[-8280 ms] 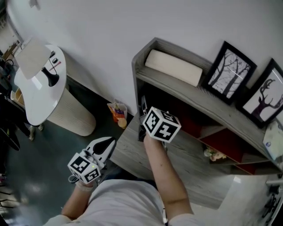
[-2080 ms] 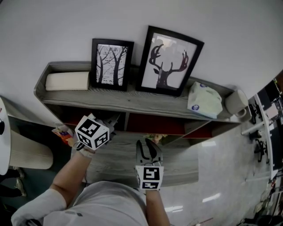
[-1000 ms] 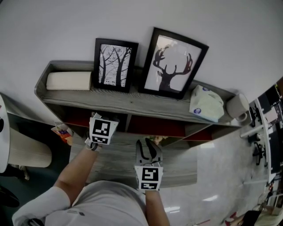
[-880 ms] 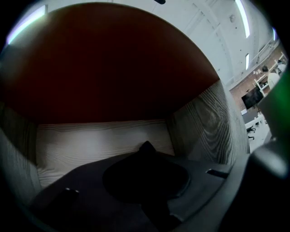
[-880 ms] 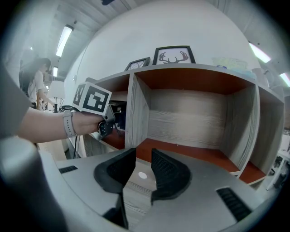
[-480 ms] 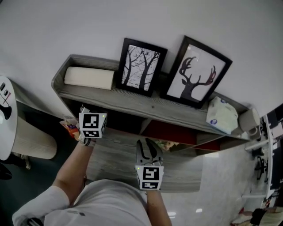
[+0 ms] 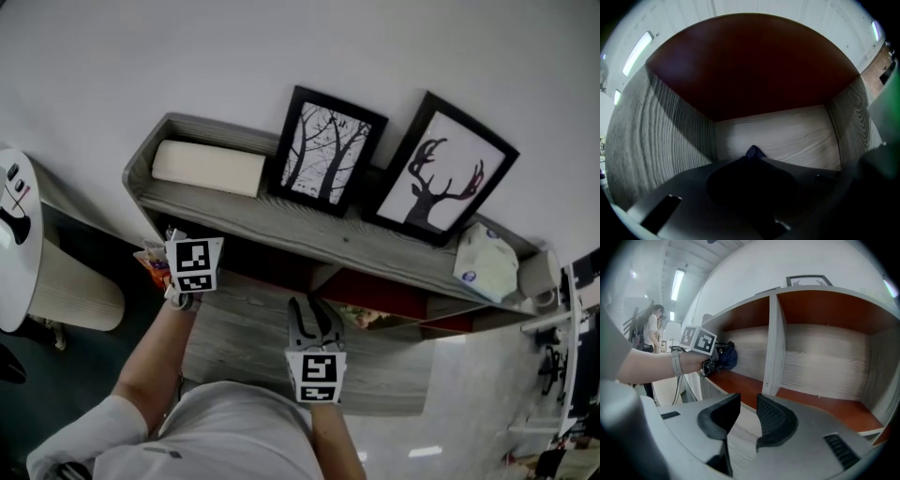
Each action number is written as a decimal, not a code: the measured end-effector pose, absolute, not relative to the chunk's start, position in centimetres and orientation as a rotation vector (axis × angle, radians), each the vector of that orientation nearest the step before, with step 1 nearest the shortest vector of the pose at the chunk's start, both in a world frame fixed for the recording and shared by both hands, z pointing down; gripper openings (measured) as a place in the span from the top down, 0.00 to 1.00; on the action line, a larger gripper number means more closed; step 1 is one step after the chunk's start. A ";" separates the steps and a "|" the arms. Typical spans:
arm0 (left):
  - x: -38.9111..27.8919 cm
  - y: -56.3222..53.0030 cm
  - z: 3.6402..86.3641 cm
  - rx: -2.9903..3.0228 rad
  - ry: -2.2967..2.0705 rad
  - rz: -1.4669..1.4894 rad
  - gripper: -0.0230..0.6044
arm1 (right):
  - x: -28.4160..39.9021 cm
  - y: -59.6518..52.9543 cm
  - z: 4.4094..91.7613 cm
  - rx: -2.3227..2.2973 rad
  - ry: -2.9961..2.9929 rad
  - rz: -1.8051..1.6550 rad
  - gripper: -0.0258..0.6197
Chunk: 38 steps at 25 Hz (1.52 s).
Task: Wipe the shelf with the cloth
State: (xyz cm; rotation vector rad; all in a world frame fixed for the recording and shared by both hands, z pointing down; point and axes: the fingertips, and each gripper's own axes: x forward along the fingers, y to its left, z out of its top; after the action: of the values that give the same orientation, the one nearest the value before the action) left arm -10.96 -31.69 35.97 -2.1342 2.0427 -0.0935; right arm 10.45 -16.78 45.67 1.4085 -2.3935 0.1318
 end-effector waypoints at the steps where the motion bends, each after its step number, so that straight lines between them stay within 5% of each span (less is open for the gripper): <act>1: -11.0 -31.7 36.2 -2.141 2.051 -0.092 0.90 | 10.5 -16.9 45.7 1.408 -2.392 0.131 0.78; 20: -9.6 -32.2 41.4 -2.399 2.076 -0.368 0.90 | 11.7 -16.3 45.7 1.448 -2.383 0.145 0.79; 38: 5.7 -31.2 43.6 -2.710 1.666 -0.506 0.90 | 18.4 -13.7 45.7 1.661 -2.267 0.201 0.79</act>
State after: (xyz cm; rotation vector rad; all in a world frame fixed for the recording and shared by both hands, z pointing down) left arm 5.74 -31.17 43.55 -2.7102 1.6661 -0.5060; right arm 18.40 -13.71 45.71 1.6610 -2.2667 0.2009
